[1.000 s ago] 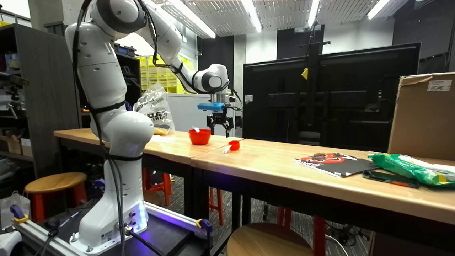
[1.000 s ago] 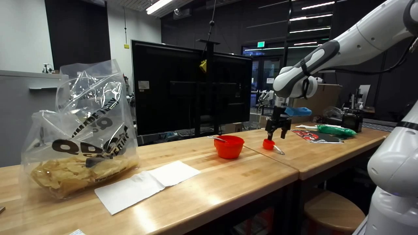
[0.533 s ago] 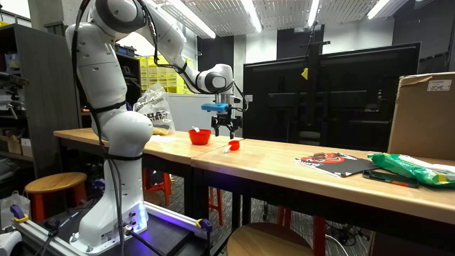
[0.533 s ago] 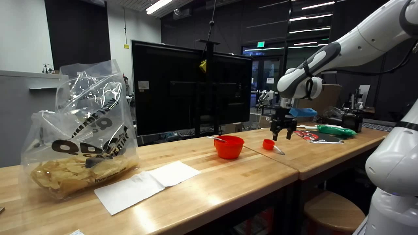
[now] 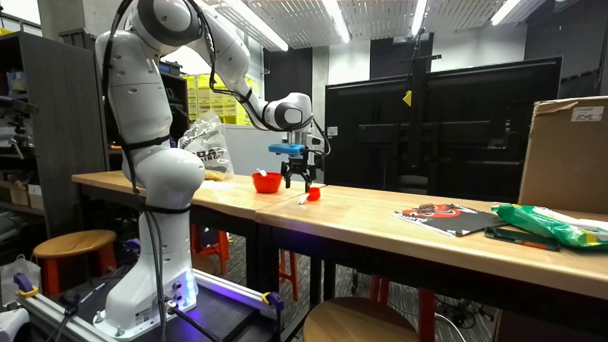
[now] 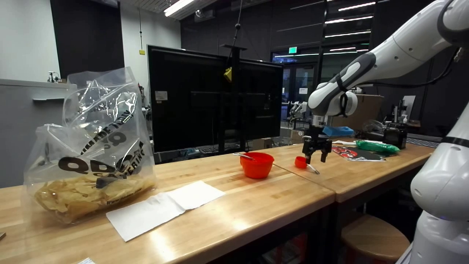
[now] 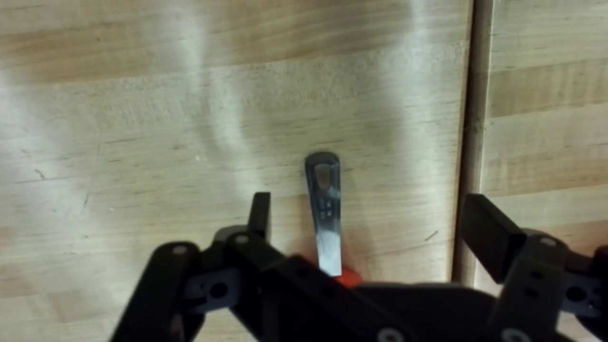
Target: Put the measuring cup in the red bowl
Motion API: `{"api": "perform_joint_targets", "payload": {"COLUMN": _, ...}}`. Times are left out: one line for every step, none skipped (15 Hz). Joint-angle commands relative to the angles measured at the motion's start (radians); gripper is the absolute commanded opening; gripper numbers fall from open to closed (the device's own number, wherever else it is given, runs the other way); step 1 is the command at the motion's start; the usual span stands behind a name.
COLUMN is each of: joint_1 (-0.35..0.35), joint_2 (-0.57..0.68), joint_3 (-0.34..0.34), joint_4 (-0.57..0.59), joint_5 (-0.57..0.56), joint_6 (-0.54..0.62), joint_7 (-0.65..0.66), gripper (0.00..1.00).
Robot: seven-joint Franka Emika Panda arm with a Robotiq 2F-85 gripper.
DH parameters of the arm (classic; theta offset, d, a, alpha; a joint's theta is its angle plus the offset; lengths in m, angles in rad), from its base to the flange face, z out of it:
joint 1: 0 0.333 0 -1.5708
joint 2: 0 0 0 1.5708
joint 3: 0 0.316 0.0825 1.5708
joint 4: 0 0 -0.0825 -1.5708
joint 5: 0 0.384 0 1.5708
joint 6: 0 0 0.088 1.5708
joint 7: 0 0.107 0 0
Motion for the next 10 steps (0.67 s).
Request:
{"api": "perform_joint_targets", "payload": {"joint_1": 0.005, "joint_2": 0.034, "joint_3": 0.007, "joint_4": 0.023, "joint_5": 0.023, "joint_6": -0.010, "joint_7": -0.009, "gripper": 1.00}}
{"api": "perform_joint_targets", "payload": {"joint_1": 0.006, "joint_2": 0.042, "joint_3": 0.007, "joint_4": 0.027, "joint_5": 0.029, "joint_6": -0.009, "joint_7": -0.012, "gripper": 1.00}}
{"api": "perform_joint_targets", "payload": {"joint_1": 0.007, "joint_2": 0.050, "joint_3": 0.007, "joint_4": 0.031, "joint_5": 0.032, "joint_6": -0.009, "joint_7": -0.013, "gripper": 1.00}}
{"api": "perform_joint_targets", "payload": {"joint_1": 0.007, "joint_2": 0.057, "joint_3": 0.007, "joint_4": 0.039, "joint_5": 0.038, "joint_6": -0.013, "joint_7": -0.014, "gripper": 1.00}}
{"api": "perform_joint_targets", "payload": {"joint_1": 0.008, "joint_2": 0.065, "joint_3": 0.008, "joint_4": 0.047, "joint_5": 0.042, "joint_6": -0.012, "joint_7": -0.015, "gripper": 1.00}}
{"api": "perform_joint_targets", "payload": {"joint_1": 0.009, "joint_2": 0.073, "joint_3": 0.009, "joint_4": 0.057, "joint_5": 0.045, "joint_6": -0.013, "joint_7": -0.017, "gripper": 1.00}}
{"api": "perform_joint_targets", "payload": {"joint_1": 0.009, "joint_2": 0.080, "joint_3": 0.010, "joint_4": 0.069, "joint_5": 0.050, "joint_6": -0.012, "joint_7": -0.017, "gripper": 1.00}}
{"api": "perform_joint_targets", "payload": {"joint_1": 0.009, "joint_2": 0.087, "joint_3": 0.011, "joint_4": 0.081, "joint_5": 0.055, "joint_6": -0.016, "joint_7": -0.017, "gripper": 1.00}}
{"api": "perform_joint_targets", "payload": {"joint_1": 0.009, "joint_2": 0.095, "joint_3": 0.014, "joint_4": 0.093, "joint_5": 0.056, "joint_6": -0.020, "joint_7": -0.015, "gripper": 1.00}}
{"api": "perform_joint_targets", "payload": {"joint_1": 0.009, "joint_2": 0.102, "joint_3": 0.016, "joint_4": 0.105, "joint_5": 0.057, "joint_6": -0.024, "joint_7": -0.016, "gripper": 1.00}}
